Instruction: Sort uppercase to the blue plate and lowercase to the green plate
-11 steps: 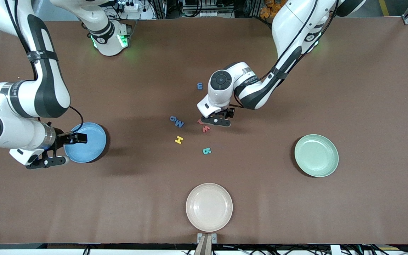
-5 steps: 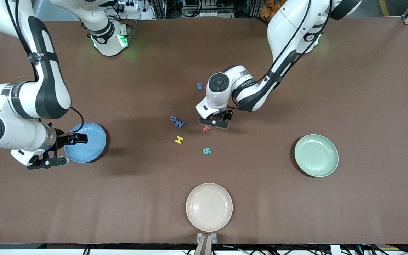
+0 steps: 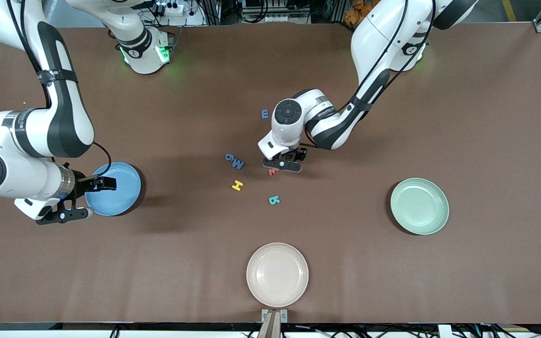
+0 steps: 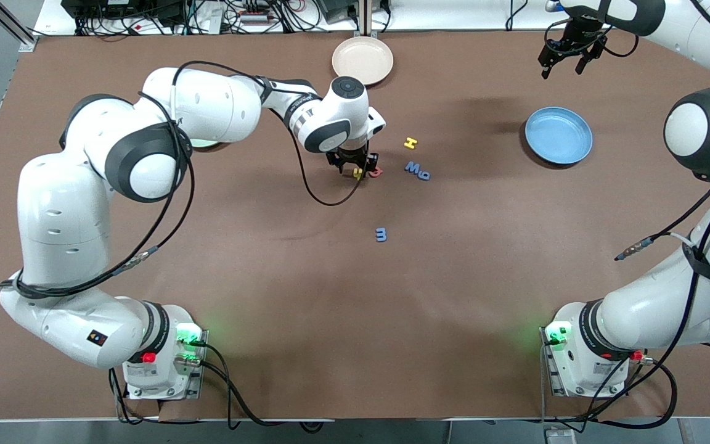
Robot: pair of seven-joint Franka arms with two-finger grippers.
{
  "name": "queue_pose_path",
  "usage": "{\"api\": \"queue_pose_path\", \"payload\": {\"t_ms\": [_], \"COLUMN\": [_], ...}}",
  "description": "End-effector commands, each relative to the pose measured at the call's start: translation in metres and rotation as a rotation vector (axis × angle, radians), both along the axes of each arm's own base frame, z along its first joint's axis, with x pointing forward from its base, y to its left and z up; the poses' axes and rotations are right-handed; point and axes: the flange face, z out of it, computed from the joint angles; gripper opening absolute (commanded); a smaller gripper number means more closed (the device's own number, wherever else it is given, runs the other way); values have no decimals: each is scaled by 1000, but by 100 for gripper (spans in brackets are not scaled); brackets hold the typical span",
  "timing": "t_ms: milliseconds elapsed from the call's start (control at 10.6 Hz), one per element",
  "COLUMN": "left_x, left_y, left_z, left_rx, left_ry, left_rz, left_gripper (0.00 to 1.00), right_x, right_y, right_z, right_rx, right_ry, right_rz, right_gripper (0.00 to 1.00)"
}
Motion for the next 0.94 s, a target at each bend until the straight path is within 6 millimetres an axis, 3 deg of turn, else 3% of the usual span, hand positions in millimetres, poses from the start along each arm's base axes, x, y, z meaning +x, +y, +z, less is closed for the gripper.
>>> {"api": "queue_pose_path", "payload": {"t_ms": [0, 659, 847], "left_x": [3, 2, 1], "left_y": [-6, -6, -6], "left_z": [-2, -6, -6], "left_rx": [0, 3, 5], "left_ry": [-21, -16, -17], "left_rz": [18, 16, 12], "left_gripper": [70, 49, 29], "right_x": [3, 3, 3], "right_y": [0, 2, 3], "right_z": [1, 1, 1], "right_rx": [13, 13, 13], "right_ry": [-6, -7, -7], "right_rz": [-20, -17, -16], "right_gripper": [100, 100, 100]}}
